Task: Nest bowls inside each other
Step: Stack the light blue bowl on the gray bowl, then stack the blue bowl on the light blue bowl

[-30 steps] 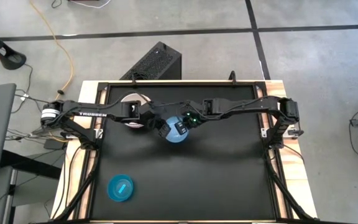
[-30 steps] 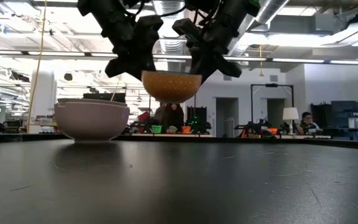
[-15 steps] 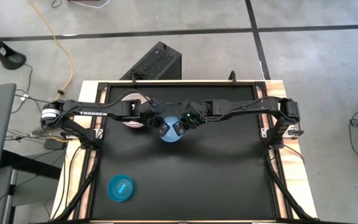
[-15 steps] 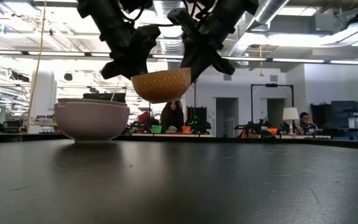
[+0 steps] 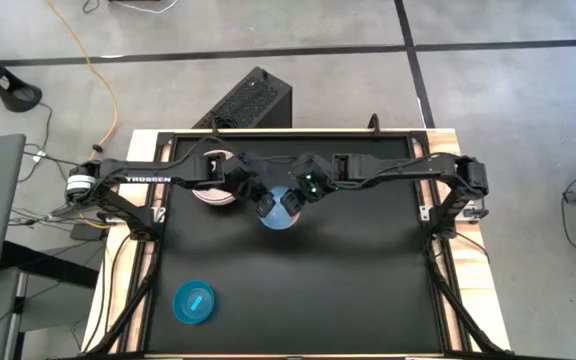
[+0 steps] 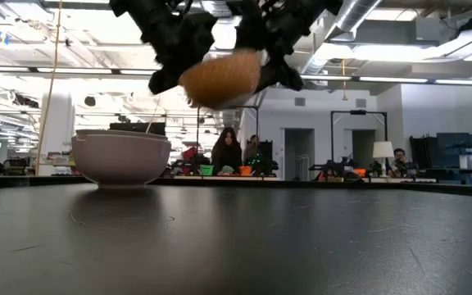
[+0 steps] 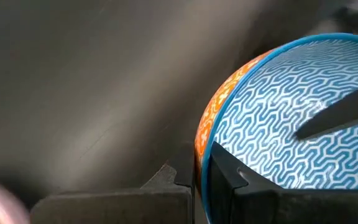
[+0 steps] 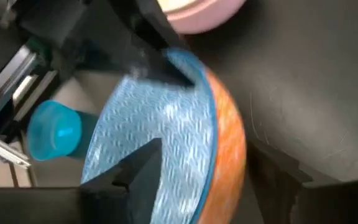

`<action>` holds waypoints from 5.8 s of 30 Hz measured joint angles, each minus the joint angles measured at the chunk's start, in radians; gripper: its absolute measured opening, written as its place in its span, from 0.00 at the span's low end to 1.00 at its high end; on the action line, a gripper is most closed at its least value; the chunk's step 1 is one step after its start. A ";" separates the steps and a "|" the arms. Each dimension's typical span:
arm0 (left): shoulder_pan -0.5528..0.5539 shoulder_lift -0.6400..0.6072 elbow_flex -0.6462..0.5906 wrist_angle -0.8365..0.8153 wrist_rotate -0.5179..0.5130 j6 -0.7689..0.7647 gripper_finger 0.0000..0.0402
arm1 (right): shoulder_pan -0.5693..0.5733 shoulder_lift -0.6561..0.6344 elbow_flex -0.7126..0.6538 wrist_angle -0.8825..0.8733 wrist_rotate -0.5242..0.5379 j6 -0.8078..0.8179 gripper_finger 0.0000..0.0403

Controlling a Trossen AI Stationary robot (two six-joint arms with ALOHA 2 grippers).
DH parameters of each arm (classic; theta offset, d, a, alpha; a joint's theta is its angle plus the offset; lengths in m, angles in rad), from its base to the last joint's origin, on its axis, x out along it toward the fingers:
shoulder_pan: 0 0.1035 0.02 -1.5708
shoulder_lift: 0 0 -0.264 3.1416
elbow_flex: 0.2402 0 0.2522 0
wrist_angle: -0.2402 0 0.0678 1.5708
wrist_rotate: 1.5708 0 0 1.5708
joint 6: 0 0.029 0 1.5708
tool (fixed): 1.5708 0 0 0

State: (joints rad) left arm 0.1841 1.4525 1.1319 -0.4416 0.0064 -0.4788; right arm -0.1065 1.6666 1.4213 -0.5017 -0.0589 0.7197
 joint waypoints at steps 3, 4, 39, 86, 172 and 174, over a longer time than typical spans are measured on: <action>0.015 -0.003 0.044 -0.020 0.020 0.025 0.00 | -0.001 -0.042 0.001 -0.013 0.002 -0.012 0.64; 0.021 -0.002 0.063 -0.041 0.015 0.036 0.00 | -0.001 -0.056 0.001 -0.014 0.003 -0.019 0.64; 0.619 -0.170 -0.195 -0.280 0.034 0.292 0.00 | 0.066 -0.171 -0.004 -0.171 0.287 -0.004 0.65; 0.640 -0.171 -0.253 -0.338 0.012 0.310 0.00 | 0.065 -0.173 -0.004 0.583 0.263 0.626 0.65; -0.621 -0.432 -0.102 -0.725 0.020 -0.102 0.29 | 0.070 -0.173 -0.004 0.530 0.176 0.312 0.65; -0.671 -0.378 -0.102 -0.716 -0.020 -0.101 0.29 | 0.073 -0.173 -0.004 0.529 0.158 0.281 0.65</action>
State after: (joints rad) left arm -0.4873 1.0749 1.0296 -1.1571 -0.0140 -0.5797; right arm -0.0330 1.4937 1.4170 0.0275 0.0988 1.0006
